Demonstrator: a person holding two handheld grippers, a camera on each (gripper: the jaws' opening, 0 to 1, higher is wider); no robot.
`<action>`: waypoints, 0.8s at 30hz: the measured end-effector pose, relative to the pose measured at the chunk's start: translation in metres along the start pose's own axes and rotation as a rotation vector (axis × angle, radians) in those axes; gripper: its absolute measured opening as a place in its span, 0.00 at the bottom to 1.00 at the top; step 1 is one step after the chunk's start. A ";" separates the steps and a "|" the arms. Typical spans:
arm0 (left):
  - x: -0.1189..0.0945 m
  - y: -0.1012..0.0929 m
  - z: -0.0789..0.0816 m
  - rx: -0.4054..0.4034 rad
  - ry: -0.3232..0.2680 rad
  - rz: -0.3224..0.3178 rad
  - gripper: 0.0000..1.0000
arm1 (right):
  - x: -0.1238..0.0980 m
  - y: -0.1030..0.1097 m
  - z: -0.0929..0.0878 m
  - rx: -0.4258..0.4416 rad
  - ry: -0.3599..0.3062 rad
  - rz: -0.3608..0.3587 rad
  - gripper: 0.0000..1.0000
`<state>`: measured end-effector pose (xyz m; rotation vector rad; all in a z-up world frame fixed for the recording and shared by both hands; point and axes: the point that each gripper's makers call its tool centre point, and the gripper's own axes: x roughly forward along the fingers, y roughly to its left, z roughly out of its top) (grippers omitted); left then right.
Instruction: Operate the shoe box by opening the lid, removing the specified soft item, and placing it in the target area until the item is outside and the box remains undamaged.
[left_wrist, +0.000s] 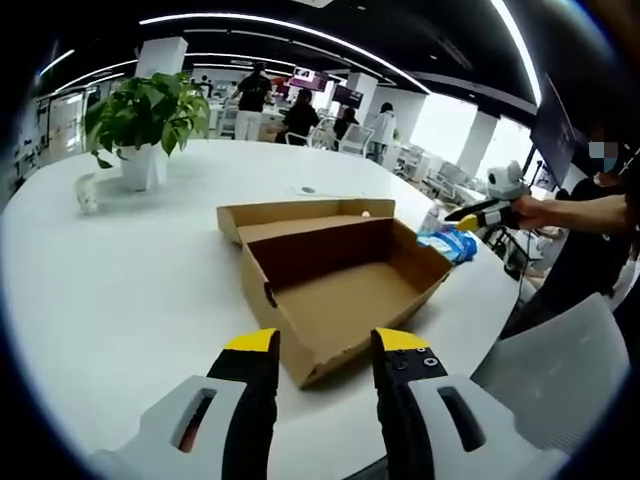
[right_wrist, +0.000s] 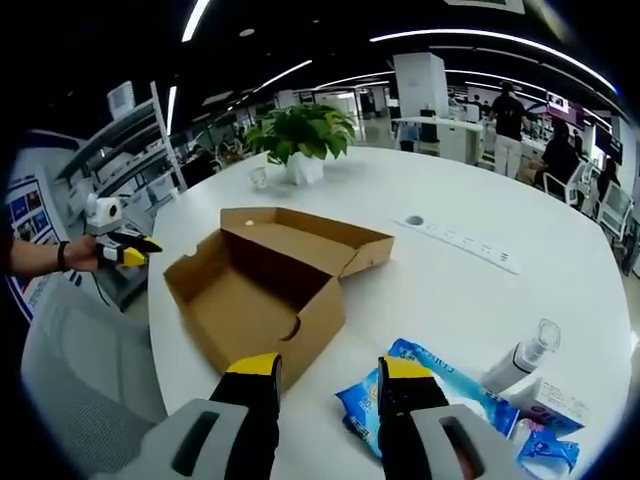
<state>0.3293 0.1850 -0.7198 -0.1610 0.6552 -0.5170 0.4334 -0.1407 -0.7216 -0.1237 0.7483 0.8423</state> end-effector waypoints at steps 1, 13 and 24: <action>0.002 0.001 0.000 -0.004 0.000 0.002 0.37 | 0.001 0.003 0.000 -0.001 -0.001 0.003 0.35; 0.022 0.010 0.001 -0.042 0.024 0.041 0.36 | 0.005 0.024 -0.004 -0.015 0.007 0.025 0.35; 0.034 0.022 -0.007 -0.069 0.066 0.081 0.35 | -0.001 0.024 -0.008 -0.002 0.003 0.024 0.35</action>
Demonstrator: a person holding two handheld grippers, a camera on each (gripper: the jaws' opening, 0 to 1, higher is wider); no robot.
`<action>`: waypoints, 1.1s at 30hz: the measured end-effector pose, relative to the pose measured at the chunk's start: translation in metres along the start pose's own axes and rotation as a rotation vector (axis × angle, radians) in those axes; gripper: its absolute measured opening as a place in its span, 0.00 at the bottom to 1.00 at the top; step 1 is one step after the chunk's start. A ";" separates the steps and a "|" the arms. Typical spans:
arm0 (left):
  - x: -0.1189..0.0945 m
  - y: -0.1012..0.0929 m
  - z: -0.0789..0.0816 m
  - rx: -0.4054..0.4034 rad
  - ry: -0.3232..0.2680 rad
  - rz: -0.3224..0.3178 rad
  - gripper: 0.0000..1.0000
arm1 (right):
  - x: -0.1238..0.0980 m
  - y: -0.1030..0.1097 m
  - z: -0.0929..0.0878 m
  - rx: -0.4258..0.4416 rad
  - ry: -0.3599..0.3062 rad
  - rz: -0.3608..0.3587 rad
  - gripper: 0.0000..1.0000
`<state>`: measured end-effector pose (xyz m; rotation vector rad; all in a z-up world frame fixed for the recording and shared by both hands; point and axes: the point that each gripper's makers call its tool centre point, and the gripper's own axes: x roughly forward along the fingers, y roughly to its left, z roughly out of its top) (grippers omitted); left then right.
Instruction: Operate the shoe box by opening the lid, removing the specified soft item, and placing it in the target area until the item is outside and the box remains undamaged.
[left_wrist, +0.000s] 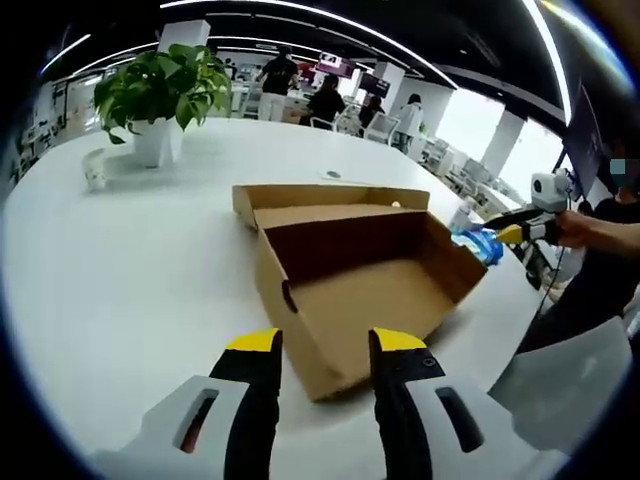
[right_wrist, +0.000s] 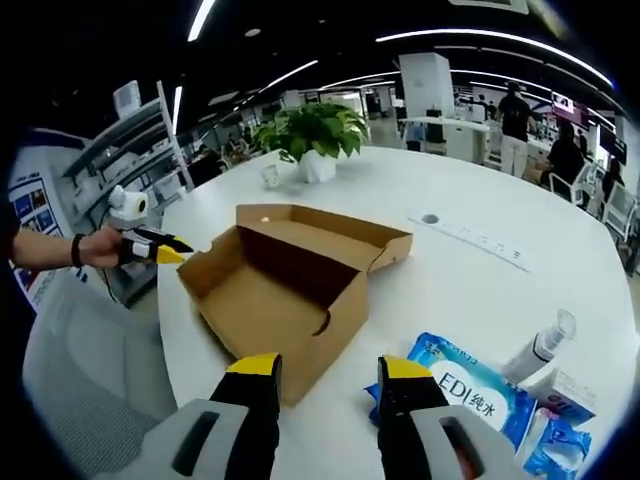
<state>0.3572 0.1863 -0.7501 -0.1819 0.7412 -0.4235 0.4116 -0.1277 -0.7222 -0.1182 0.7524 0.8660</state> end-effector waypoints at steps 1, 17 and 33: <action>0.001 0.000 -0.001 0.000 0.003 0.001 0.34 | 0.000 0.001 -0.001 -0.002 0.002 0.000 0.35; 0.015 0.003 -0.012 -0.004 0.064 0.032 0.24 | -0.004 0.006 -0.007 0.016 -0.001 -0.002 0.35; 0.015 0.008 -0.015 0.028 0.087 0.035 0.16 | -0.004 0.010 -0.010 0.034 -0.002 0.009 0.35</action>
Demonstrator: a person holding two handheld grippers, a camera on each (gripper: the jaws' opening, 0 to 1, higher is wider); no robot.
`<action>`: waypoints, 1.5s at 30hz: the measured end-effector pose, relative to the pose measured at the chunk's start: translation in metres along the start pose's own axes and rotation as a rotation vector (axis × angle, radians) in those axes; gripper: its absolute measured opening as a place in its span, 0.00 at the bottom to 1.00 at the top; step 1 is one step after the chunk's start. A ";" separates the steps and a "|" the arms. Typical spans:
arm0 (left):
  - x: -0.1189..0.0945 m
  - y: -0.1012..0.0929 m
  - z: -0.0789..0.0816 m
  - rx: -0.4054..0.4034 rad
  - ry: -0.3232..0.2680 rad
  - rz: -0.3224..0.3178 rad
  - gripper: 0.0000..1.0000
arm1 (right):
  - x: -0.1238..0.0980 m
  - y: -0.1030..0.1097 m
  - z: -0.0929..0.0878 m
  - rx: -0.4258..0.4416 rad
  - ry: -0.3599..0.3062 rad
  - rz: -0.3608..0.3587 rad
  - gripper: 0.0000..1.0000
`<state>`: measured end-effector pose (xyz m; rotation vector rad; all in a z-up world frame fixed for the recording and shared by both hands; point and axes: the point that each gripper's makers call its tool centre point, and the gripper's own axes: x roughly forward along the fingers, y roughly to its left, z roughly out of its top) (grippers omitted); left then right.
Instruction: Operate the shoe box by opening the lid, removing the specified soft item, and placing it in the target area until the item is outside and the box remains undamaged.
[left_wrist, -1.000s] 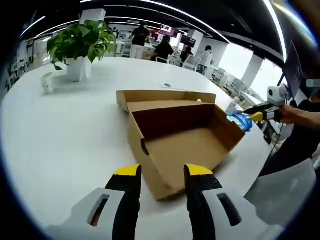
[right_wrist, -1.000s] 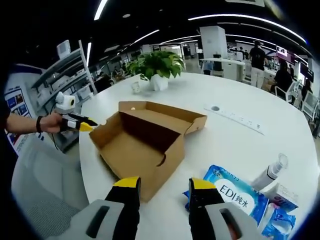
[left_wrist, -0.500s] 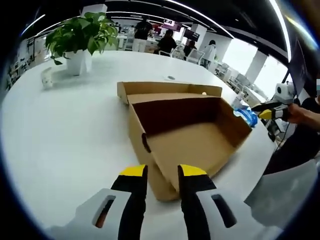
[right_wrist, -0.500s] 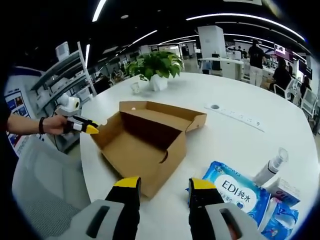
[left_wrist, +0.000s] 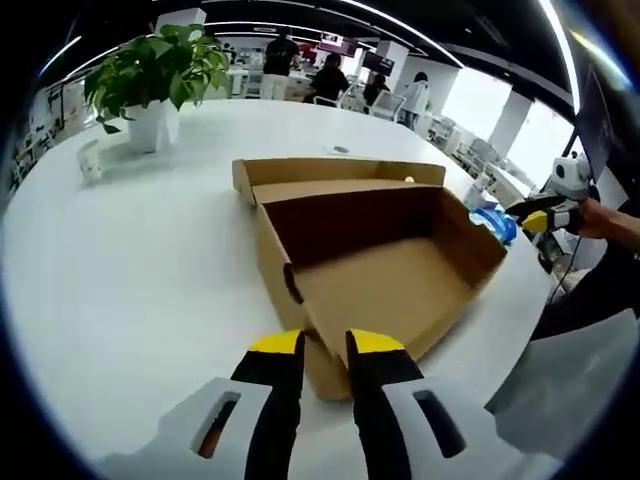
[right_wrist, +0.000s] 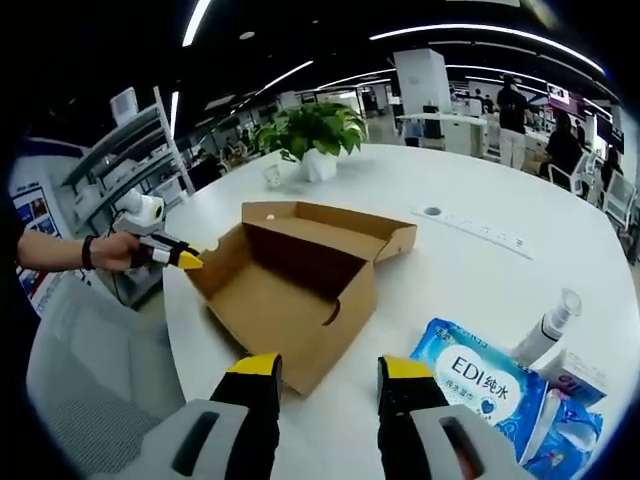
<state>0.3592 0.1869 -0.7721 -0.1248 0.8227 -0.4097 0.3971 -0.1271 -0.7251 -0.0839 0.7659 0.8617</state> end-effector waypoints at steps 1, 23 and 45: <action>0.000 0.001 0.000 0.001 0.000 0.001 0.15 | 0.000 0.000 0.000 0.003 -0.001 -0.001 0.35; -0.006 0.009 -0.003 0.030 0.007 -0.002 0.14 | 0.021 -0.007 0.031 0.062 -0.041 -0.019 0.35; -0.013 0.013 -0.009 0.032 0.005 -0.016 0.14 | 0.065 -0.029 0.067 0.106 -0.049 -0.039 0.35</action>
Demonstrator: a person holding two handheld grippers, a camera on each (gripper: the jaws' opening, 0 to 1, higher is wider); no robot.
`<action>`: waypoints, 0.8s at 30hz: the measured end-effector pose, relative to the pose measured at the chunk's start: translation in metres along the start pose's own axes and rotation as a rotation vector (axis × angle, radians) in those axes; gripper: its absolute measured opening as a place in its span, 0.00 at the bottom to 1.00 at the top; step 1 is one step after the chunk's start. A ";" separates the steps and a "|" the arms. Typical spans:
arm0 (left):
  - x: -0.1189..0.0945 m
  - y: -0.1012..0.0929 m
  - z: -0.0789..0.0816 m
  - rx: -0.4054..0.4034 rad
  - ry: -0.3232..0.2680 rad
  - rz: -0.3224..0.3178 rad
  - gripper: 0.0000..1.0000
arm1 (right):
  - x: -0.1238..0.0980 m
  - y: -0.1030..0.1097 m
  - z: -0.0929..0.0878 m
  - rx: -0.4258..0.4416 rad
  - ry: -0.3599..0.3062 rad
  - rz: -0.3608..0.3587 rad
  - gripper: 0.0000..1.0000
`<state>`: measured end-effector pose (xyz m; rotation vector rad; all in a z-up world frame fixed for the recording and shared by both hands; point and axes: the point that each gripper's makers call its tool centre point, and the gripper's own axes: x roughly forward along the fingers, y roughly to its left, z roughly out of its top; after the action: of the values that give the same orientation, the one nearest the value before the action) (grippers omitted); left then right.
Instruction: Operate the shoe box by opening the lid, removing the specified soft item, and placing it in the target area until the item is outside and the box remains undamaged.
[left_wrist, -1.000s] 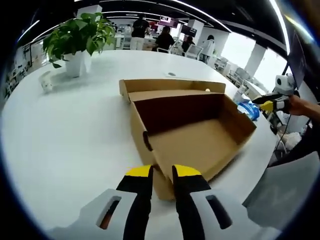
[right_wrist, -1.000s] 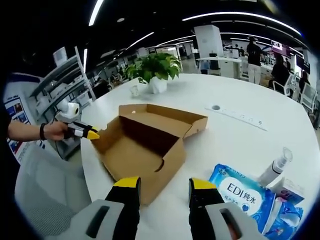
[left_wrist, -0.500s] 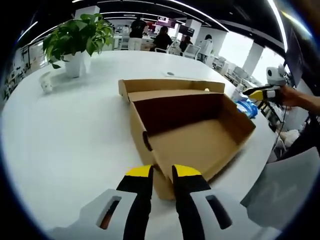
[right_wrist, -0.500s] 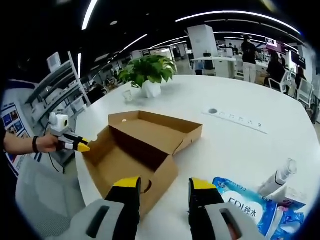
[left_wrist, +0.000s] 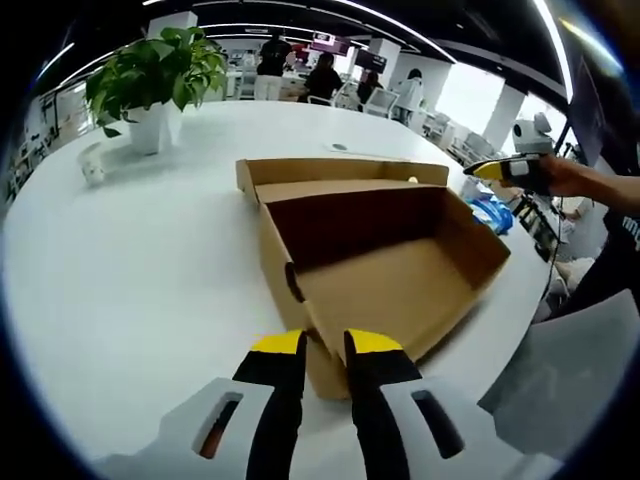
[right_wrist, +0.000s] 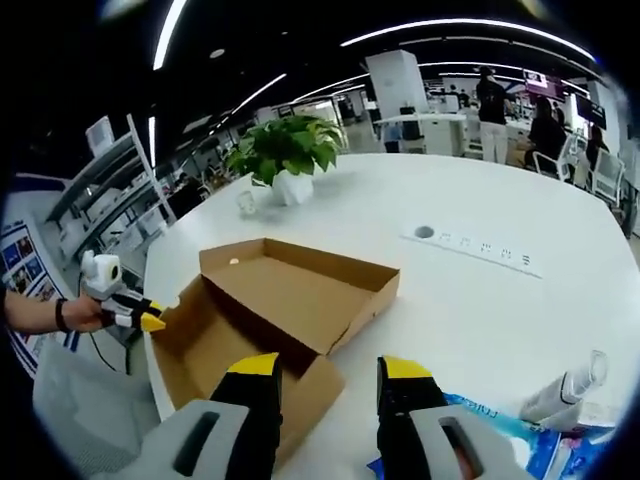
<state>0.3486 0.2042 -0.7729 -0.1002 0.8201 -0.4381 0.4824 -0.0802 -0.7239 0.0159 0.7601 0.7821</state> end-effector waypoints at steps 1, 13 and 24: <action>0.000 0.000 0.000 -0.001 -0.001 -0.001 0.14 | 0.002 -0.002 0.001 0.001 0.002 0.000 0.35; 0.000 0.000 0.000 -0.004 -0.001 -0.005 0.15 | 0.025 -0.016 0.021 0.007 0.003 -0.010 0.34; 0.003 0.003 0.000 -0.024 -0.010 0.000 0.14 | 0.049 -0.021 0.031 -0.009 0.028 -0.005 0.34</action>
<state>0.3514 0.2058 -0.7752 -0.1248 0.8152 -0.4275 0.5372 -0.0562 -0.7370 -0.0054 0.7827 0.7828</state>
